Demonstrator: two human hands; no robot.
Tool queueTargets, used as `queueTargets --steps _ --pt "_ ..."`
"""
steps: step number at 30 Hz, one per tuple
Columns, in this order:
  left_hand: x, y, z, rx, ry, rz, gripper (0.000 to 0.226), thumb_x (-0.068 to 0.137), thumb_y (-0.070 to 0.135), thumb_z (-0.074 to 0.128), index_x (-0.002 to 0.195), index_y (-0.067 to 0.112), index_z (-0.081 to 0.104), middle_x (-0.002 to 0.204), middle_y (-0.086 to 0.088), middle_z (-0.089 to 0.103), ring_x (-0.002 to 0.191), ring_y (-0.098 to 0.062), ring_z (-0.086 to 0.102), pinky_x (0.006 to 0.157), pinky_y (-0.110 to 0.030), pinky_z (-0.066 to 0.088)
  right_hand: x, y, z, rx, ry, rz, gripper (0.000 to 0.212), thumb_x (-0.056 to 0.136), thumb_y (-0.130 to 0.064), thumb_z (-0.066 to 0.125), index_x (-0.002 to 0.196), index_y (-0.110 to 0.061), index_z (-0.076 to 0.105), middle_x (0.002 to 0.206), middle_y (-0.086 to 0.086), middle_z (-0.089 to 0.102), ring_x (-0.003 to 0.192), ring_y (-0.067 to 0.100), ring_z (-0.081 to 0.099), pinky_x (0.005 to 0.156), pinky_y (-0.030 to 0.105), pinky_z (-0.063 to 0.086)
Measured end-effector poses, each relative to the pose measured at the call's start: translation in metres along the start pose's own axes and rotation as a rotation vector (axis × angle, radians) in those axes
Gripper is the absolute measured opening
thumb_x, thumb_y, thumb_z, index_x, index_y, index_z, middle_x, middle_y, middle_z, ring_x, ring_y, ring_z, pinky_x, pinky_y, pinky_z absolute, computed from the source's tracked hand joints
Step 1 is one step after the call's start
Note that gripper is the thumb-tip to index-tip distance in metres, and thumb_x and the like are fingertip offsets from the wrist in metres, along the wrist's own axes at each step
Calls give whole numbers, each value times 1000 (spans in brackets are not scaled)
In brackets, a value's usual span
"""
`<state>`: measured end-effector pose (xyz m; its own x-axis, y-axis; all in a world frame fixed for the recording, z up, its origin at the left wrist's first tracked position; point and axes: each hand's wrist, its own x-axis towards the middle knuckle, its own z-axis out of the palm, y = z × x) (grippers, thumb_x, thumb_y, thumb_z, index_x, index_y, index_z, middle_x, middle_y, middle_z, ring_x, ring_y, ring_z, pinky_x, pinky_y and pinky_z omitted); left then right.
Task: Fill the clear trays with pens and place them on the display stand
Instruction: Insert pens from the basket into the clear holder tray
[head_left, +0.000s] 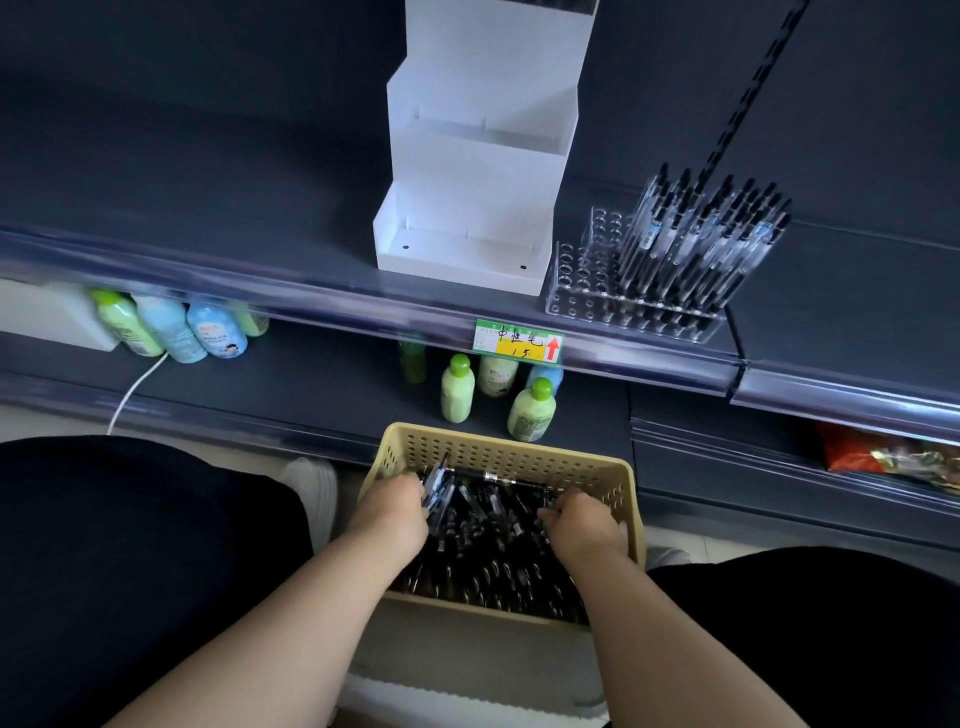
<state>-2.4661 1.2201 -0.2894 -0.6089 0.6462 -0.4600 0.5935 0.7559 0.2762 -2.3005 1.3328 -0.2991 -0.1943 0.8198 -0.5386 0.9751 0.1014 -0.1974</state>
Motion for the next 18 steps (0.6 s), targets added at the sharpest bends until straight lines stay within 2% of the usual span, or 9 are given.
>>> queueTargets --steps 5,8,10,12,14,18 --pt "-5 -1 -6 -210 41 95 32 87 21 62 118 22 53 101 5 66 94 -14 59 79 -22 44 5 -8 4 1 9 -11 28 91 -34 53 111 -16 60 112 7 63 102 27 60 83 34 50" --pt "-9 1 -3 -289 64 136 39 85 19 63 121 24 51 88 9 61 82 -12 56 70 -21 43 4 -11 2 49 16 -4 27 89 -31 52 110 -13 58 113 10 61 100 29 59 83 35 50" --pt "-10 3 -2 -352 66 154 43 85 16 62 124 26 49 81 12 57 72 -8 53 59 -17 38 2 -12 -1 116 28 3 28 89 -31 51 110 -13 53 110 10 61 99 30 59 80 34 47" --pt "-11 7 -2 -402 81 164 42 84 14 61 121 28 49 79 14 53 67 -2 50 51 -12 33 -2 -12 -6 176 54 2 27 89 -33 50 109 -15 50 108 9 62 98 29 59 77 34 43" --pt "-12 10 -4 -439 109 172 35 82 15 61 113 28 50 80 18 51 67 1 50 50 -10 34 -9 -13 -11 227 107 -20 24 89 -35 50 106 -18 49 104 6 63 94 28 60 75 33 42" --pt "-16 24 -12 -577 137 201 15 86 22 58 94 32 50 83 18 58 65 -5 56 55 -21 43 -25 -17 -27 374 300 -152 18 89 -31 50 105 -25 44 92 -1 64 77 23 62 68 36 52"
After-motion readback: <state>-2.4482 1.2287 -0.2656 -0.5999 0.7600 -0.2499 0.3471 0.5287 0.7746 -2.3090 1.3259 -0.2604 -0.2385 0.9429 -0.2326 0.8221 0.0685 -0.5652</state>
